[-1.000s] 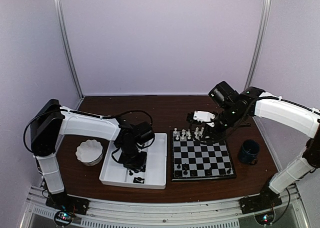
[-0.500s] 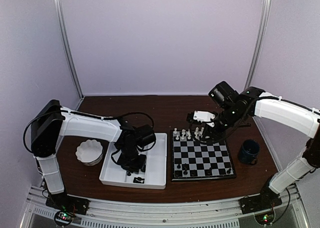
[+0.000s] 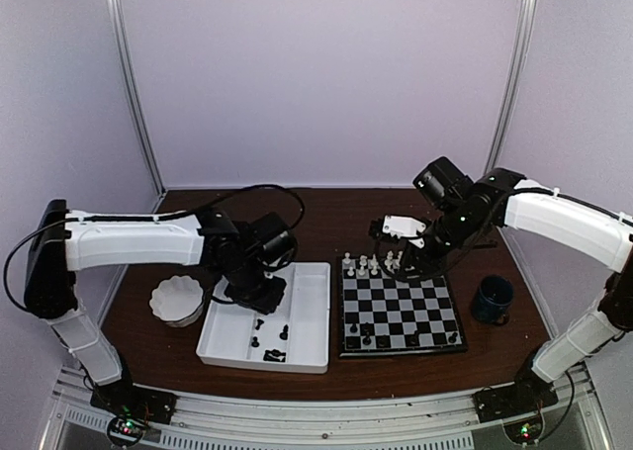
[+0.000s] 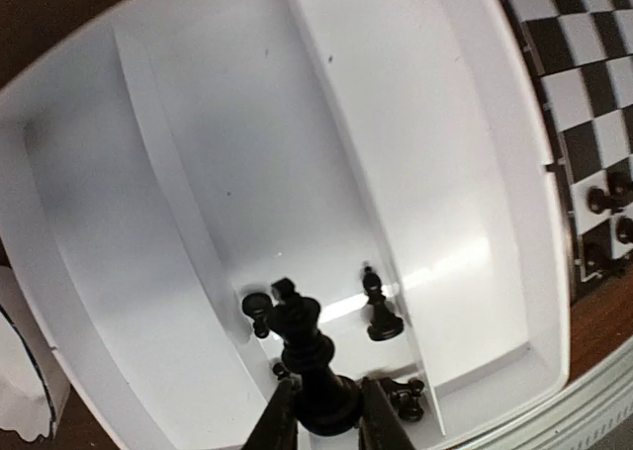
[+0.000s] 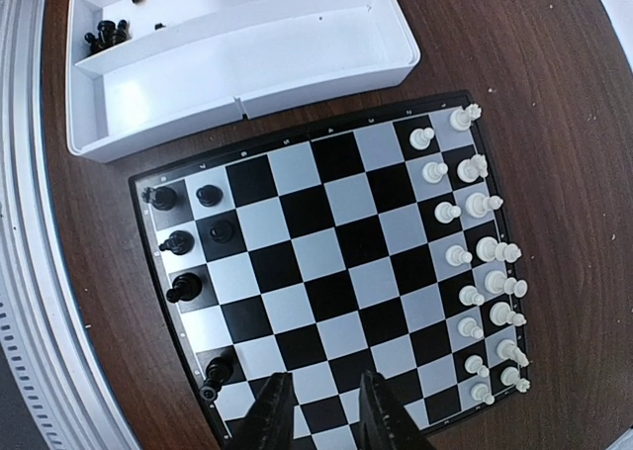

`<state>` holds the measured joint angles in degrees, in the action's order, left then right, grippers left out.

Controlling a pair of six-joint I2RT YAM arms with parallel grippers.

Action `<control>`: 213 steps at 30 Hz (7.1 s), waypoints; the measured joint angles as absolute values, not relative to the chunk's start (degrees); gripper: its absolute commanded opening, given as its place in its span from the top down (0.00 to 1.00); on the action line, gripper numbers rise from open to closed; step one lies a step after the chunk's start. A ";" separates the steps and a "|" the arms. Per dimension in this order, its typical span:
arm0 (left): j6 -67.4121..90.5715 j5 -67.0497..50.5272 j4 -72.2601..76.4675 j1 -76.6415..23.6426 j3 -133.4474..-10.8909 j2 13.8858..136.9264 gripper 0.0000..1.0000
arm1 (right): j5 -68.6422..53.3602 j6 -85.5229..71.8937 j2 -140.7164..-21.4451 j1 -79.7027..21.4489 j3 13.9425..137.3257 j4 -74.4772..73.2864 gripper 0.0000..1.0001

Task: Set up the chess pieces on the board
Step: Pick up the king from the storage box, then pass from the left arm to the right, then place the king on e8.

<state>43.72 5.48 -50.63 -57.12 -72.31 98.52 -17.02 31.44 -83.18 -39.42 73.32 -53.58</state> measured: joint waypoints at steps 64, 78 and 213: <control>22.13 -5.08 -19.94 -57.17 -54.74 69.36 0.32 | -55.07 7.97 -116.18 -48.07 114.76 -56.86 0.96; 19.99 18.13 -19.44 -55.31 -42.30 57.67 0.02 | -30.39 26.72 -81.17 -45.39 75.37 -52.16 0.95; 23.94 16.69 -23.51 -54.30 -47.24 68.69 0.03 | -20.56 35.88 -84.86 -47.24 53.10 -44.18 0.91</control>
